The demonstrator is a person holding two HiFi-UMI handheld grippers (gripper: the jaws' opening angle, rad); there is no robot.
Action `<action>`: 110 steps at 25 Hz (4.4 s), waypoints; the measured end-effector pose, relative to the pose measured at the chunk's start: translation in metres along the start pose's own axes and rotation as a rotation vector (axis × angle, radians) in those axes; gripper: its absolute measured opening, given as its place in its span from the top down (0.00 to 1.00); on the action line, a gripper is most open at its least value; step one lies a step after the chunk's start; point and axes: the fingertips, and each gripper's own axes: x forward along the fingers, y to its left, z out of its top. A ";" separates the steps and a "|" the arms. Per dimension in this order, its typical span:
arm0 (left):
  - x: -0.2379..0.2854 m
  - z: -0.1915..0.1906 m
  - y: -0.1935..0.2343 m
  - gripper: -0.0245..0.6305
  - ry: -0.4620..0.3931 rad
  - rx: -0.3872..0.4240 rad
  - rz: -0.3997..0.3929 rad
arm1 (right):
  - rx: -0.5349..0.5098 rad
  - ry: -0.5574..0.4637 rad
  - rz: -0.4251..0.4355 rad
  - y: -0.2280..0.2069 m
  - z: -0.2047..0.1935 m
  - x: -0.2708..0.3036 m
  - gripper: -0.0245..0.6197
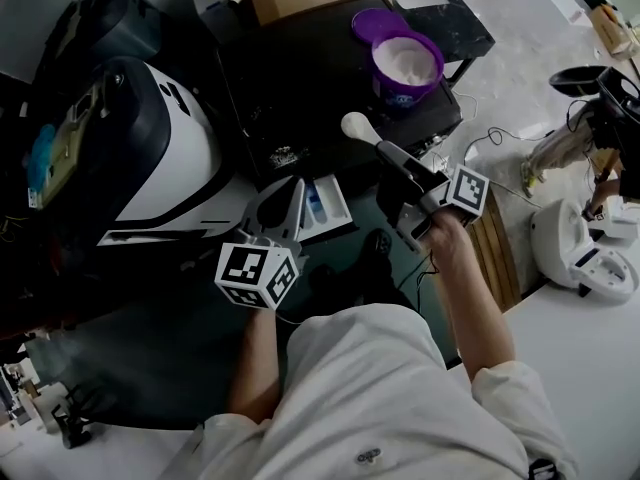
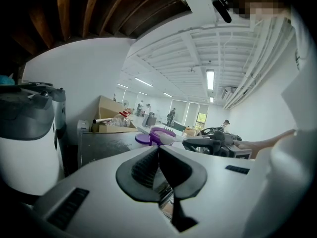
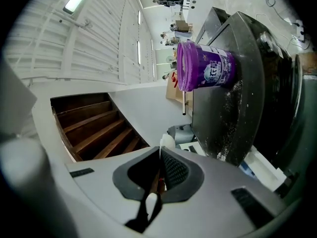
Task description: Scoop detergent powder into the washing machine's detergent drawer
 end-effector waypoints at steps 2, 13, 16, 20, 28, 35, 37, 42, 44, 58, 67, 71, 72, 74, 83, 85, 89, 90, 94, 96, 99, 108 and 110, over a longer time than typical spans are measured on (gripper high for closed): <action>-0.009 -0.004 0.002 0.93 0.002 -0.003 -0.005 | 0.001 -0.003 -0.006 -0.003 -0.011 -0.002 0.94; -0.042 -0.017 0.009 0.93 -0.004 -0.016 -0.013 | -0.015 0.008 -0.040 -0.016 -0.054 -0.015 0.94; -0.047 -0.023 0.010 0.93 -0.001 -0.023 -0.012 | -0.029 0.017 -0.060 -0.024 -0.062 -0.021 0.94; -0.052 -0.027 0.011 0.93 0.003 -0.030 -0.009 | -0.043 0.037 -0.087 -0.033 -0.070 -0.026 0.94; -0.057 -0.035 0.012 0.93 0.008 -0.041 0.000 | -0.063 0.081 -0.133 -0.055 -0.082 -0.035 0.94; -0.057 -0.040 0.014 0.93 0.018 -0.051 0.007 | -0.076 0.123 -0.183 -0.076 -0.090 -0.040 0.94; -0.058 -0.043 0.015 0.93 0.023 -0.054 0.010 | -0.082 0.139 -0.205 -0.084 -0.093 -0.041 0.94; -0.058 -0.049 0.015 0.93 0.036 -0.061 0.012 | -0.126 0.183 -0.261 -0.101 -0.100 -0.044 0.94; -0.057 -0.050 0.016 0.93 0.041 -0.063 0.013 | -0.150 0.199 -0.289 -0.107 -0.102 -0.046 0.94; -0.056 -0.070 0.017 0.93 0.081 -0.085 0.020 | -0.220 0.227 -0.440 -0.145 -0.105 -0.057 0.94; -0.054 -0.082 0.020 0.93 0.102 -0.101 0.024 | -0.375 0.280 -0.529 -0.164 -0.105 -0.057 0.94; -0.052 -0.085 0.022 0.93 0.107 -0.109 0.024 | -0.460 0.327 -0.562 -0.168 -0.106 -0.054 0.94; -0.052 -0.085 0.022 0.93 0.108 -0.110 0.024 | -0.481 0.340 -0.571 -0.169 -0.107 -0.053 0.94; -0.051 -0.085 0.023 0.93 0.108 -0.112 0.023 | -0.528 0.371 -0.589 -0.172 -0.108 -0.052 0.94; -0.051 -0.087 0.027 0.93 0.108 -0.119 0.035 | -0.721 0.506 -0.665 -0.188 -0.114 -0.055 0.94; -0.051 -0.087 0.028 0.93 0.108 -0.121 0.038 | -0.768 0.528 -0.674 -0.189 -0.115 -0.054 0.94; -0.052 -0.088 0.030 0.93 0.108 -0.124 0.041 | -0.874 0.578 -0.694 -0.190 -0.116 -0.052 0.94; -0.052 -0.088 0.030 0.93 0.108 -0.125 0.042 | -0.897 0.589 -0.696 -0.190 -0.117 -0.051 0.94; -0.052 -0.087 0.031 0.93 0.107 -0.126 0.042 | -0.975 0.622 -0.706 -0.189 -0.118 -0.048 0.94; -0.052 -0.087 0.031 0.93 0.107 -0.126 0.041 | -0.996 0.632 -0.712 -0.190 -0.119 -0.048 0.94; -0.053 -0.088 0.031 0.93 0.107 -0.127 0.042 | -1.011 0.640 -0.718 -0.191 -0.119 -0.049 0.94; -0.053 -0.089 0.033 0.93 0.108 -0.134 0.044 | -1.127 0.686 -0.735 -0.194 -0.122 -0.047 0.95; -0.053 -0.089 0.032 0.93 0.107 -0.134 0.042 | -1.138 0.690 -0.737 -0.195 -0.122 -0.047 0.95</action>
